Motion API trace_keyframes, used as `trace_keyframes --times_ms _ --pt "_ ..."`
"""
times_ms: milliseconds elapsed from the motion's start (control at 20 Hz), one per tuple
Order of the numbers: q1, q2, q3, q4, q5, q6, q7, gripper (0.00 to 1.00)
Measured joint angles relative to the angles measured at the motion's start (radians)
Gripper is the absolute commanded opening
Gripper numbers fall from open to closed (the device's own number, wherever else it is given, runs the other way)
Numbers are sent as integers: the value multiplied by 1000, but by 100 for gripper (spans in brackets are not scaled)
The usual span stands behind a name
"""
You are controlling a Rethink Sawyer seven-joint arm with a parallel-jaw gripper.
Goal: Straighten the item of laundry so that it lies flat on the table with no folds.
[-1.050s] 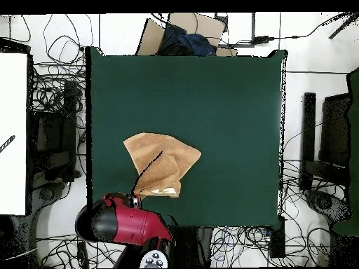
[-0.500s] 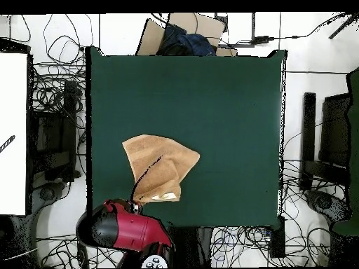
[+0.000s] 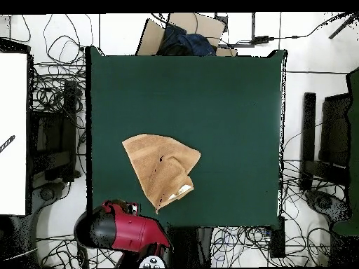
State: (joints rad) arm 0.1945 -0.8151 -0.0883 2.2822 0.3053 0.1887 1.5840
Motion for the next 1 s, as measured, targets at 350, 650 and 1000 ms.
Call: trace_keyframes --times_ms 350,650,1000 --pt "6 0 2 1 8 0 0 100" --pt "-67 8 21 -1 9 0 0 100" --pt "-202 41 31 -31 9 0 0 100"
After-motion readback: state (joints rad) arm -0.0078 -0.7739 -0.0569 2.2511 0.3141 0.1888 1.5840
